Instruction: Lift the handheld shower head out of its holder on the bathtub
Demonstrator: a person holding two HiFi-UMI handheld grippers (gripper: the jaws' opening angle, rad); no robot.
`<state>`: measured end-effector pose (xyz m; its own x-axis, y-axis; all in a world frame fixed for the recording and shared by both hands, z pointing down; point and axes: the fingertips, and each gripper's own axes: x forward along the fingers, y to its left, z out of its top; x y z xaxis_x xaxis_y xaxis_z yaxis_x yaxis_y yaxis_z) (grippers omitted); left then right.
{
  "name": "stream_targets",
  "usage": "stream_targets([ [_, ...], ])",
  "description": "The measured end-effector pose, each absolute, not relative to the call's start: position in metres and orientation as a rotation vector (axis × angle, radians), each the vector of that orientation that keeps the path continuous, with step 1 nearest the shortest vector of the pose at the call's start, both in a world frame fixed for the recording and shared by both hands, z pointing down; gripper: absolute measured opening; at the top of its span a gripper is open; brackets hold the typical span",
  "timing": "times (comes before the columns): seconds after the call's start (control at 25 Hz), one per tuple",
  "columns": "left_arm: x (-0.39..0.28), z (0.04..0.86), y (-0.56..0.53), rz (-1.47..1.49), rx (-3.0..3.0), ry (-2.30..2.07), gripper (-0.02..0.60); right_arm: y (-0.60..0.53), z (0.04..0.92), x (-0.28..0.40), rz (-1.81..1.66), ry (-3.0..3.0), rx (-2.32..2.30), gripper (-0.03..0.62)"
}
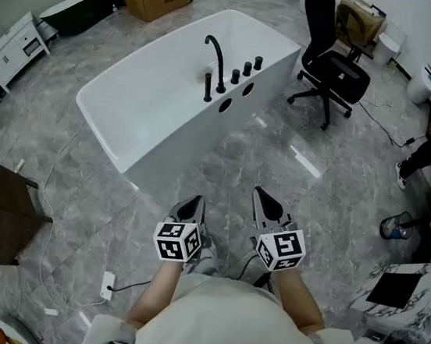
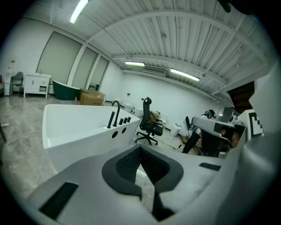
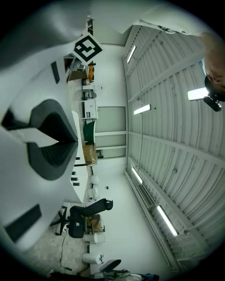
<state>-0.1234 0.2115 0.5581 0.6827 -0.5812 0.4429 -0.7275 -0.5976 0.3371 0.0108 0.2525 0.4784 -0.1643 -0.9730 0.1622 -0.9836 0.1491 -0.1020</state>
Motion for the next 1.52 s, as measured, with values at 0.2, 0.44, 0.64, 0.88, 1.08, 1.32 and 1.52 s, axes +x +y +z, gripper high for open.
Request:
stream_targets([
  [0.2,-0.126,0.557,0.286,0.384,2.364,-1.019,0.020,0.317,0.472,0.008,0.341,-2.364,1.997,0.018],
  [0.44,-0.140,0.562,0.326,0.408,2.342,-1.024,0.020,0.349,0.471,0.004,0.380,-2.369,2.015,0.018],
  [0.64,-0.138,0.565,0.323,0.421,2.351,-1.010,0.020,0.348,0.467,0.007,0.348,-2.375,2.007,0.019],
  [0.88,-0.124,0.558,0.291,0.396,2.370,-1.008,0.020,0.329,0.460,0.015,0.329,-2.419,1.980,0.020],
  [1.08,-0.113,0.557,0.260,0.376,2.368,-0.995,0.020,0.298,0.466,0.014,0.330,-2.431,1.928,0.020],
  [1.32,-0.101,0.556,0.212,0.382,2.369,-0.970,0.020,0.246,0.468,0.018,0.353,-2.444,1.896,0.020],
  [1.52,-0.098,0.555,0.167,0.402,2.386,-0.943,0.020,0.201,0.463,0.023,0.359,-2.440,1.932,0.020],
])
